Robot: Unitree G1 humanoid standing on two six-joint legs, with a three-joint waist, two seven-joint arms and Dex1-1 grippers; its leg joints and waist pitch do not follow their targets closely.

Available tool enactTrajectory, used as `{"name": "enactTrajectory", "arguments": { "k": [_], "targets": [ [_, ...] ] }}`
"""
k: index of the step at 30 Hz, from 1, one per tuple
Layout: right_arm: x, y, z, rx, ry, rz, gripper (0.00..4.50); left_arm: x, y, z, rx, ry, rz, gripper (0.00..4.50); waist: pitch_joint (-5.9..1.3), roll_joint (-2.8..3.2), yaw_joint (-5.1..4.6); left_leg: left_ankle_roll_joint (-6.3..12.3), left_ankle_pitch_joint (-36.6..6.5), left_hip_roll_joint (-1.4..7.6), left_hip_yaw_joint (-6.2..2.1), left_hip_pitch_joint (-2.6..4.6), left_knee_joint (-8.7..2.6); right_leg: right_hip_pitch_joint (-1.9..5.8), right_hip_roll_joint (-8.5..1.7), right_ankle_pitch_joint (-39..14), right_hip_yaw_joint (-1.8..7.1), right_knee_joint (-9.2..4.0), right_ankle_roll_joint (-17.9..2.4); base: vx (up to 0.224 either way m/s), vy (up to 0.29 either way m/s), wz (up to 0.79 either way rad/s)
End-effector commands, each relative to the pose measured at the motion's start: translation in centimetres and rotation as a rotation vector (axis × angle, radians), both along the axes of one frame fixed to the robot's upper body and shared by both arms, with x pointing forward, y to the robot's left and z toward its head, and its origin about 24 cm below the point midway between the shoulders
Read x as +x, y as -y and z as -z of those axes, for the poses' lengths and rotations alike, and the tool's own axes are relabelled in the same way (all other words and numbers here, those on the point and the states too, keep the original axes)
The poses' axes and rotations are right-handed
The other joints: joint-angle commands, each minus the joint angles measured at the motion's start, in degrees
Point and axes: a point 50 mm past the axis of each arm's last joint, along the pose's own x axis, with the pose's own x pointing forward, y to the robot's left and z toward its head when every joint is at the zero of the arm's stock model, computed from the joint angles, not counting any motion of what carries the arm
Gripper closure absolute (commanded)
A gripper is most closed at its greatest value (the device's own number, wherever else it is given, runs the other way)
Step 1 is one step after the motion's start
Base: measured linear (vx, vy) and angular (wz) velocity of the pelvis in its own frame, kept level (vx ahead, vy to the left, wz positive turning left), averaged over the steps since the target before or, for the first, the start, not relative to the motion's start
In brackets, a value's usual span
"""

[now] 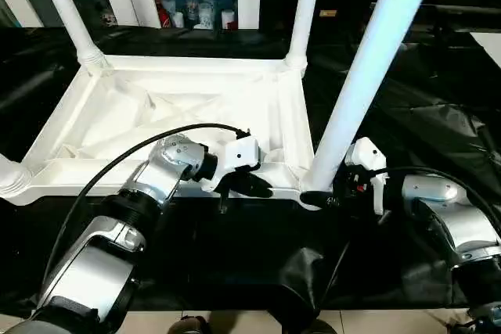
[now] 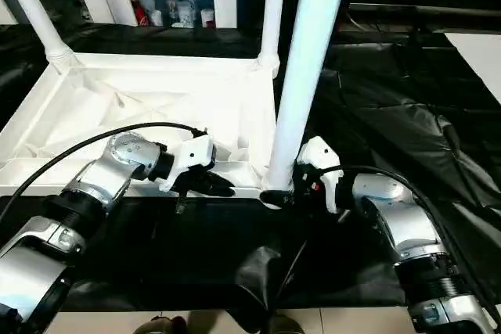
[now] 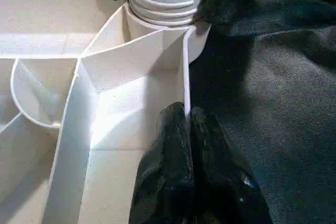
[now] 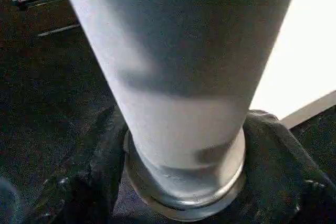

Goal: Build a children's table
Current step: Rotate leg to tighten

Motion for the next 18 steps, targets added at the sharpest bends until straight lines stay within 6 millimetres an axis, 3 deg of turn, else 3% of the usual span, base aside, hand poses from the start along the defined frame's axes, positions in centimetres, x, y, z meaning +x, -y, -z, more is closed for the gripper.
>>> {"name": "enactTrajectory", "arguments": {
  "k": [1,9,12,14,15,16,18],
  "targets": [
    [-0.4,-0.3,0.4,0.003,-0.028,-0.030,1.62,-0.6,0.2,0.7,0.027,-0.030,0.036,4.50,-3.68,-0.30,-0.17,4.71,-10.1,2.02,-0.48,0.77,-3.25,3.05,-3.37,-9.5,1.66,-3.29,-16.0,0.000,0.000,0.00],
    [-0.6,-0.8,1.1,0.038,-0.046,0.011,1.76,-0.6,0.2,1.1,0.028,-0.049,0.013,4.50,-3.69,-0.27,-0.20,4.70,-10.0,1.97,-0.49,0.71,-3.23,3.09,-3.36,-9.0,1.65,-3.25,-16.0,0.000,0.000,0.00],
    [0.4,-0.6,1.8,0.022,-0.017,0.162,1.77,0.1,0.5,1.3,0.034,-0.018,-0.077,4.50,-3.50,-0.27,-0.47,3.63,-11.8,1.87,-0.56,0.79,-3.40,2.78,-3.40,-12.9,1.64,-3.68,-15.2,0.000,0.000,0.00],
    [1.7,-0.6,2.6,0.046,-0.009,0.385,1.78,1.3,1.0,1.4,0.032,0.036,-0.231,4.50,-3.07,-0.29,-1.03,1.70,-15.7,1.61,-0.78,1.01,-3.64,2.36,-3.40,-21.1,1.57,-4.53,-13.1,0.000,0.000,0.00],
    [1.7,-0.6,2.6,0.047,-0.009,0.387,1.78,1.3,1.0,1.4,0.032,0.037,-0.232,4.50,-3.06,-0.27,-1.21,0.70,-17.0,1.56,-1.01,1.23,-3.76,2.15,-3.53,-24.7,1.55,-4.82,-11.9,0.000,0.000,0.00],
    [2.2,-1.3,3.2,0.071,-0.018,0.501,1.78,1.8,1.5,1.5,0.024,0.047,-0.322,4.50,-2.97,-0.07,-1.34,0.42,-17.3,1.49,-1.08,1.21,-3.83,2.09,-3.42,-25.5,1.55,-4.98,-11.3,0.000,0.000,0.00],
    [2.3,-1.6,3.4,0.079,-0.024,0.538,1.78,2.0,1.7,1.5,0.018,0.045,-0.353,4.50,-3.00,-0.17,-1.89,0.01,-18.2,1.47,-1.23,1.13,-3.94,2.01,-3.39,-26.0,1.58,-5.08,-10.6,0.000,0.000,0.00]
  ]
}}
